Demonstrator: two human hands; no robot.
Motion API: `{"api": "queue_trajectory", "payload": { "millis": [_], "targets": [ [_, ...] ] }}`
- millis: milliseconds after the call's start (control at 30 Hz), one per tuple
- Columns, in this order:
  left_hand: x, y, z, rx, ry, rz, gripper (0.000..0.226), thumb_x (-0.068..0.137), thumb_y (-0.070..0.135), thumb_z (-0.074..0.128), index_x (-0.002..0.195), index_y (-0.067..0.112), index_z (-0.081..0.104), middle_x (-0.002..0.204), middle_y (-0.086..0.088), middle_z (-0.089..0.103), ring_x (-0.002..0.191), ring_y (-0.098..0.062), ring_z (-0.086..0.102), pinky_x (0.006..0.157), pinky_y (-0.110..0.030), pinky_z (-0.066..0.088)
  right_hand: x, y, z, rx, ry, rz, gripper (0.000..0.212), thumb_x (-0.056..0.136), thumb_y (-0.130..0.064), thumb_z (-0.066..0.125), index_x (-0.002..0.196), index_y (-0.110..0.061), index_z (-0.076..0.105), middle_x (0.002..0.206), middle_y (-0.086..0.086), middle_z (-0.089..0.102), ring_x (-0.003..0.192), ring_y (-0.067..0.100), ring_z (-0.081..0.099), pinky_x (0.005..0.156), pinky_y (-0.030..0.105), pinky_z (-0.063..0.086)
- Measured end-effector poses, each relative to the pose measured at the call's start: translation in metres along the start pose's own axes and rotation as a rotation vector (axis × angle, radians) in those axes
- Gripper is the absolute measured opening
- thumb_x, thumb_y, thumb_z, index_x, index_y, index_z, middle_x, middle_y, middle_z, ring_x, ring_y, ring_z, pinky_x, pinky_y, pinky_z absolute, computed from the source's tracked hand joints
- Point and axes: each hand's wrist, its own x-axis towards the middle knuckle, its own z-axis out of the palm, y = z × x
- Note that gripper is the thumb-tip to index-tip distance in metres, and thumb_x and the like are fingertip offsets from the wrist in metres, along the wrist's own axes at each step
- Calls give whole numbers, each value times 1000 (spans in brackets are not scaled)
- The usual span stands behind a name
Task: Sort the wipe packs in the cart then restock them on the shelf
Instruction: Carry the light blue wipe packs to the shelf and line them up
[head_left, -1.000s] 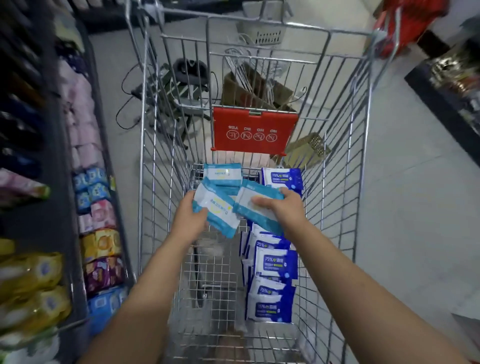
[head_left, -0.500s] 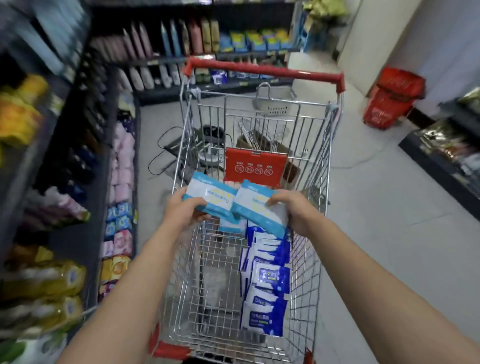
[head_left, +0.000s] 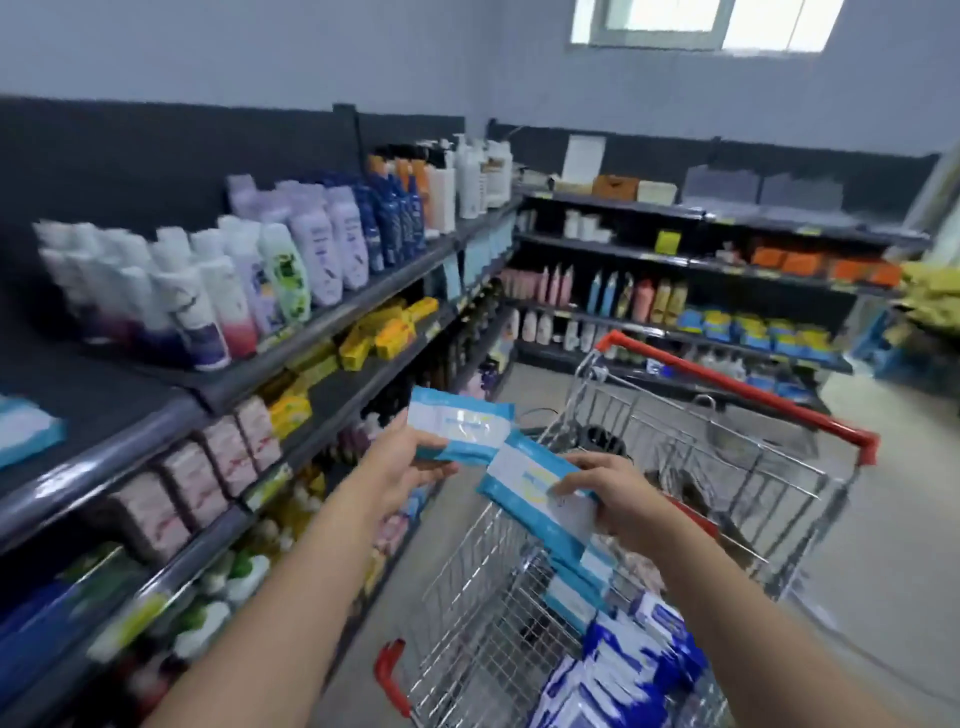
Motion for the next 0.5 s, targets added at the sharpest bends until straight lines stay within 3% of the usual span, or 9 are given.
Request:
{"api": "queue_trajectory", "payload": {
  "millis": [67,167,233,300,400,500],
  "targets": [
    [-33,17,-25,50,28,33,64,79,-18,39,120,31,48,110,-9,66,87,-29,64,51,-28,53,-1,-15,24,8,-118,-25,31,76,8,62,103,-4,70,101,20,70,83,32,64,74,40,48],
    [-87,42,-64,208,21,46,77,74,-18,39,125,40,48,114,-3,64,87,-24,62,47,-24,50,-10,-35,72,17,-316,-68,32,76,12,58,103,-3,69,92,16,71,73,27,64,60,25,52],
    [-119,57,-89,240,22,60,70,73,-19,37,116,33,54,116,-7,62,83,-23,62,43,-22,48,-15,-45,109,-13,-441,-76,38,72,11,60,107,-1,67,99,18,71,78,29,65,65,28,52],
    [-144,72,-110,241,69,71,57,74,-21,36,107,23,51,103,-8,60,70,-20,62,40,-22,48,-16,-51,145,-29,-546,-68,41,66,10,64,106,2,67,99,21,70,74,28,67,64,28,55],
    [-168,91,-143,273,179,99,43,80,-17,47,97,23,47,98,-11,57,67,-23,60,39,-26,51,-19,-64,194,-73,-632,-68,22,79,5,62,99,0,69,90,17,72,63,23,68,57,28,55],
    [-178,106,-184,215,368,178,43,79,-18,56,94,20,44,90,-12,59,66,-22,61,47,-27,53,-13,-79,238,-122,-701,-100,19,85,-2,62,103,-2,68,92,15,72,69,24,68,62,31,54]
  ]
}}
